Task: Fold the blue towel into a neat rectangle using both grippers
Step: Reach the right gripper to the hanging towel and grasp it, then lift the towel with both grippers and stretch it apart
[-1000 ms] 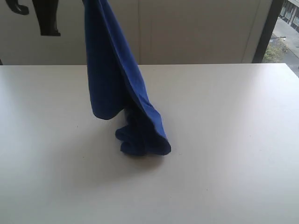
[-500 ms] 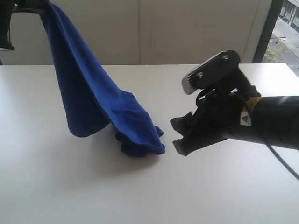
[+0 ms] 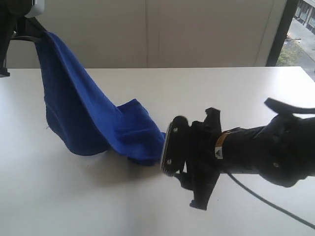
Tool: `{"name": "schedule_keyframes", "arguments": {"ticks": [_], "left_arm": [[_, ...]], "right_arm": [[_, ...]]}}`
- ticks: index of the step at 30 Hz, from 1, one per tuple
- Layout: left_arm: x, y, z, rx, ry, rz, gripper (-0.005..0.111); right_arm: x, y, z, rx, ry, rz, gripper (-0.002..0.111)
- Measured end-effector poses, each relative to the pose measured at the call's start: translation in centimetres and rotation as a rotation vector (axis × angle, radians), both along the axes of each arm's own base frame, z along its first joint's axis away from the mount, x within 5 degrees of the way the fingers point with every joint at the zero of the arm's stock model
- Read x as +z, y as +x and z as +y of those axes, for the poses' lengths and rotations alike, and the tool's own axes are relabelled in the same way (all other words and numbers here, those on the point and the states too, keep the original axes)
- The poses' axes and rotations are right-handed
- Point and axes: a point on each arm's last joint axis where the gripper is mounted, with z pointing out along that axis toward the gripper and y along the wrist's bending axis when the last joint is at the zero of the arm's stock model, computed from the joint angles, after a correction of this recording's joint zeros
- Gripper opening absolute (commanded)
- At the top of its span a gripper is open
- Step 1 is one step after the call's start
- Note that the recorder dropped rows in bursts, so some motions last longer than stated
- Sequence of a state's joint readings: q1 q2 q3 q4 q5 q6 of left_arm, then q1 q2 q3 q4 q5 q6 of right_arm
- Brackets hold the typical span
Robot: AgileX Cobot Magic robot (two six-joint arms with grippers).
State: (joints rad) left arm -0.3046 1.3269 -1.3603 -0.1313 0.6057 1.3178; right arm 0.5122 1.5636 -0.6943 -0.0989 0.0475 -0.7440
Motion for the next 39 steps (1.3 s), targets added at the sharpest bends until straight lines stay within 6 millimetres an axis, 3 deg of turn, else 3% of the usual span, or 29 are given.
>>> {"name": "schedule_keyframes", "arguments": {"ticks": [4, 11, 19, 23, 33, 39], "left_arm": [[0.0, 0.0, 0.0, 0.001, -0.002, -0.006, 0.0], [0.1, 0.1, 0.0, 0.007, -0.008, -0.005, 0.0], [0.1, 0.1, 0.0, 0.018, -0.02, 0.001, 0.0], [0.1, 0.1, 0.0, 0.018, -0.02, -0.001, 0.0], [0.1, 0.1, 0.0, 0.019, -0.021, 0.0, 0.0], [0.1, 0.1, 0.0, 0.02, -0.014, -0.002, 0.0]], "right_arm": [[-1.9, 0.6, 1.0, 0.111, -0.06, -0.047, 0.067], [-3.8, 2.3, 2.2, 0.136, -0.027, -0.119, 0.055], [-5.2, 4.5, 2.9, 0.128, -0.031, -0.117, 0.054], [-5.7, 5.3, 2.4, 0.104, -0.035, -0.112, 0.044], [-5.9, 5.5, 1.9, 0.09, -0.048, -0.092, 0.002], [-4.4, 5.4, 1.7, 0.094, -0.051, -0.113, 0.0]]}}
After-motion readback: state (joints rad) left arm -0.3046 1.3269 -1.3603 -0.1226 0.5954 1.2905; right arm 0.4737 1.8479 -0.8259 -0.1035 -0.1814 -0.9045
